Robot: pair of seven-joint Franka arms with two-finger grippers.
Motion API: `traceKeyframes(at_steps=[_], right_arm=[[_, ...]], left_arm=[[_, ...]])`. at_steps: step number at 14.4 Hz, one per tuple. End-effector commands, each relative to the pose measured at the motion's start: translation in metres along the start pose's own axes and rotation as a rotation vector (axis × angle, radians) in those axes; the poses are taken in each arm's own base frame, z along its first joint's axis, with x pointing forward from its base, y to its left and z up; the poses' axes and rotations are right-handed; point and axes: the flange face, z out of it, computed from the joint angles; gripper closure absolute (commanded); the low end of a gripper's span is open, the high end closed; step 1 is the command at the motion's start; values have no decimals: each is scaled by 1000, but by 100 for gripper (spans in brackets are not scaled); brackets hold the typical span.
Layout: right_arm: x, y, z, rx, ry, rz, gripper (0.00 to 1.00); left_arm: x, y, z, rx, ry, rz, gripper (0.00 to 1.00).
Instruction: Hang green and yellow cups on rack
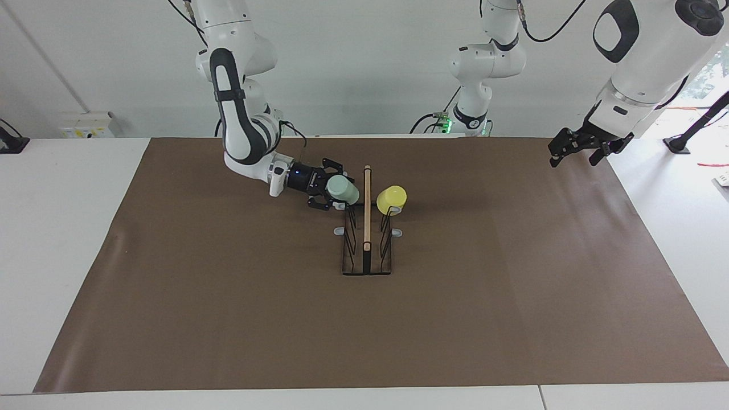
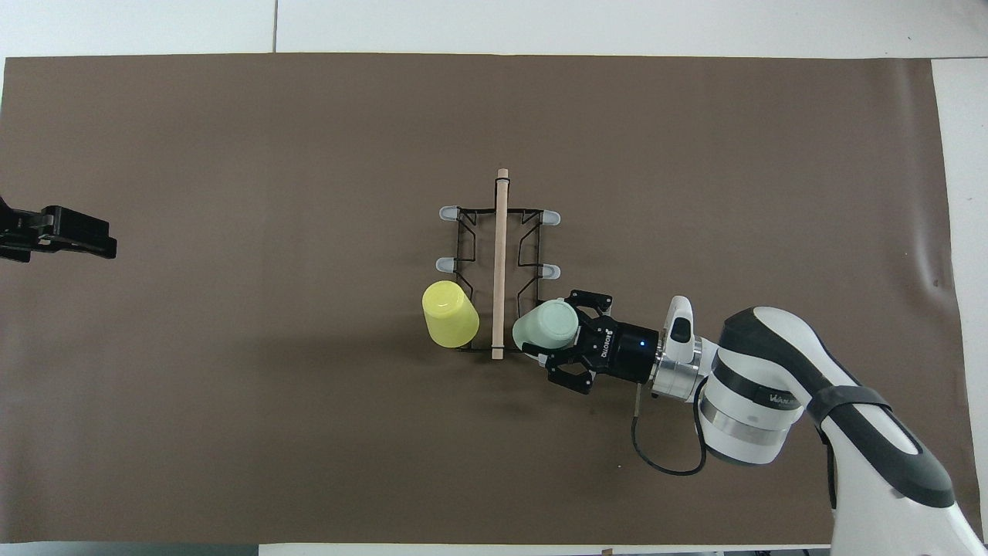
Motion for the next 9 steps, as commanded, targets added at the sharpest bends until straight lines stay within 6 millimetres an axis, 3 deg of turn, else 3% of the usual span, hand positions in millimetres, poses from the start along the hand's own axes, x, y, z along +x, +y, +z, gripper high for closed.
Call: traceKeyframes(at_steps=[1, 4, 5, 6, 7, 9], right_arm=[[-7, -6, 1, -8, -11, 0, 100], [-6, -5, 0, -9, -8, 2, 100], [-6, -5, 0, -8, -6, 1, 75], [-6, -5, 0, -5, -3, -2, 22], [-5, -4, 0, -8, 0, -4, 0], [-3, -1, -3, -13, 7, -7, 0]], left_arm=[[-1, -1, 0, -15, -3, 12, 0], [-1, -1, 0, -15, -3, 12, 0], [-1, -1, 0, -15, -3, 12, 0], [-1, -1, 0, -15, -3, 12, 0], [-1, -1, 0, -15, -3, 12, 0], [-1, -1, 0, -15, -3, 12, 0]])
